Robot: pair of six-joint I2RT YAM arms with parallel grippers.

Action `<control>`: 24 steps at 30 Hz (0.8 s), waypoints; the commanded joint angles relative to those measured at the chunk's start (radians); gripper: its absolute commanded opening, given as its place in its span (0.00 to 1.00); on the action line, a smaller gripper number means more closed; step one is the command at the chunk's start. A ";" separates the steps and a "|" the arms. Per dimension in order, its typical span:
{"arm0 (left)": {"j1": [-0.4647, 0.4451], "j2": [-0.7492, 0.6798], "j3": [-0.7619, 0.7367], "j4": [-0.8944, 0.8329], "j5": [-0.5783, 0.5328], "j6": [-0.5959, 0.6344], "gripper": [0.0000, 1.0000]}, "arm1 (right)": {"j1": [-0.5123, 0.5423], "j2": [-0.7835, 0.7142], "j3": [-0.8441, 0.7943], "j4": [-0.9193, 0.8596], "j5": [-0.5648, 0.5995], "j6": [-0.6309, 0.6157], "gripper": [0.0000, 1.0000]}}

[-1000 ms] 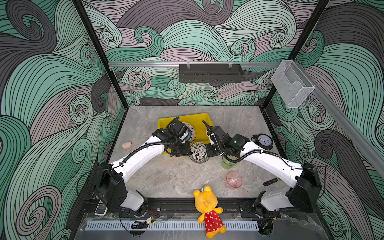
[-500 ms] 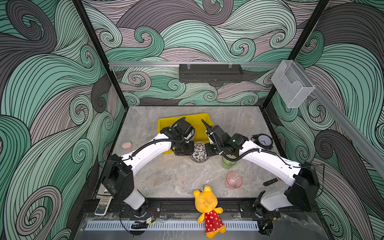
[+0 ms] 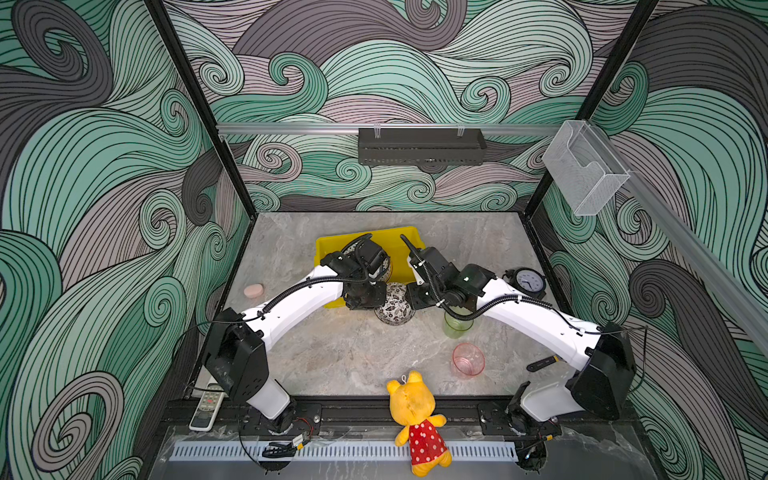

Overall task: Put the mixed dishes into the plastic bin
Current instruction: 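Pinch the leaf-pattern bowl rim with the left gripper while the right holds it, then lift the leaf-pattern bowl toward the bin with the left gripper while the right releases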

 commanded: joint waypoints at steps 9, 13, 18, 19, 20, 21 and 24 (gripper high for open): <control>0.002 -0.007 0.072 -0.062 -0.074 -0.001 0.00 | 0.001 -0.075 -0.010 0.012 0.067 -0.022 0.47; 0.006 -0.008 0.074 -0.084 -0.084 0.003 0.00 | 0.001 -0.095 -0.025 0.013 0.087 -0.024 0.51; 0.018 -0.023 0.074 -0.096 -0.096 0.006 0.00 | 0.001 -0.119 -0.042 0.013 0.125 -0.029 0.53; 0.021 -0.027 0.075 -0.099 -0.097 0.009 0.00 | 0.001 -0.123 -0.045 0.013 0.133 -0.031 0.53; 0.024 -0.030 0.077 -0.102 -0.100 0.011 0.00 | 0.001 -0.128 -0.048 0.012 0.138 -0.031 0.53; 0.027 -0.031 0.078 -0.107 -0.105 0.013 0.00 | 0.001 -0.132 -0.051 0.010 0.144 -0.033 0.54; 0.039 -0.036 0.085 -0.121 -0.110 0.019 0.00 | 0.001 -0.145 -0.060 0.014 0.155 -0.038 0.54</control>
